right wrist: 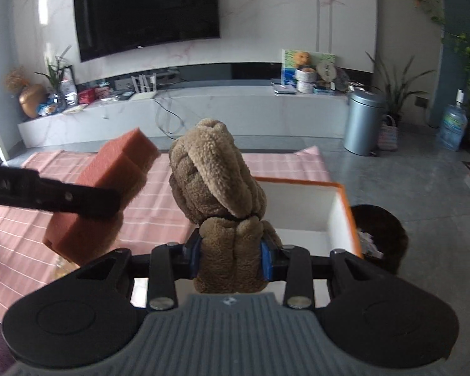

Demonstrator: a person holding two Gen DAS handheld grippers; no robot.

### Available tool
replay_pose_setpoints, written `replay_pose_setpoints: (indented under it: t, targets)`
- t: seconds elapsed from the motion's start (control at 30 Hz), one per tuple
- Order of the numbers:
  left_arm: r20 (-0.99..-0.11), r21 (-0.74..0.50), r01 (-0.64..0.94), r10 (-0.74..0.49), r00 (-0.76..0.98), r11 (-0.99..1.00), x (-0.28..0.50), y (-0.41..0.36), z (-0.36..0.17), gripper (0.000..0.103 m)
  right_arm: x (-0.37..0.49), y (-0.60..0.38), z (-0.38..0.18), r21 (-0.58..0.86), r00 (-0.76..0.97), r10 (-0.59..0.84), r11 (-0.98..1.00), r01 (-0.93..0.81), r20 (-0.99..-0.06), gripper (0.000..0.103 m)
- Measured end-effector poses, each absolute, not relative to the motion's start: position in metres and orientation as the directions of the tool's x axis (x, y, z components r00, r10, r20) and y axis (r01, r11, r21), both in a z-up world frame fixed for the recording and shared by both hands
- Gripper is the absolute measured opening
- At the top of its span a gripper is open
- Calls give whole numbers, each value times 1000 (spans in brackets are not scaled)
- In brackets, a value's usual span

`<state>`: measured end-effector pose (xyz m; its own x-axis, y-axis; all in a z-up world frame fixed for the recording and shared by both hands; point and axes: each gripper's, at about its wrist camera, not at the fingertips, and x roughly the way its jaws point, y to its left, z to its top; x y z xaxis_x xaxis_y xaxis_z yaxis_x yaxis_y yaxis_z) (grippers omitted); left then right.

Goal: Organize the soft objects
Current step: 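Carry the sponge and plush bear into the orange box and release both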

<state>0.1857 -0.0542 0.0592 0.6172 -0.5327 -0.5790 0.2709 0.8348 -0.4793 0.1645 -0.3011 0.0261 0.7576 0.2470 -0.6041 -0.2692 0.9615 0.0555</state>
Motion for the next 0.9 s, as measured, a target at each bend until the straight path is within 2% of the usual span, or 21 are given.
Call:
replay_pose_setpoints:
  t: [0.1,0.33,0.57,0.67,0.9]
  targets:
    - [-589,-512,279,-568,574,813,203,-72,54,78,167,-327,18,39,752,203,973,-229,-627,36]
    - [-672,-516,274,-583,457,811,237,-112,31,78,194,-351,-13,58,685,159,984,-169,-711,36]
    - [-764,-383,217,-439,472,898,253,-136,9,78,231,-342,-40,41,620,143,984,-176,-771,36]
    - [-796,-272,227,-351,493,935,256,-148,10,79,246,-333,-49,-16,616,112,980,-198,-780,36]
    - [-850,-134,225,-229,475,965,274,-163,2,79,272,-315,-72,-133,620,50,961,-245,-783,36]
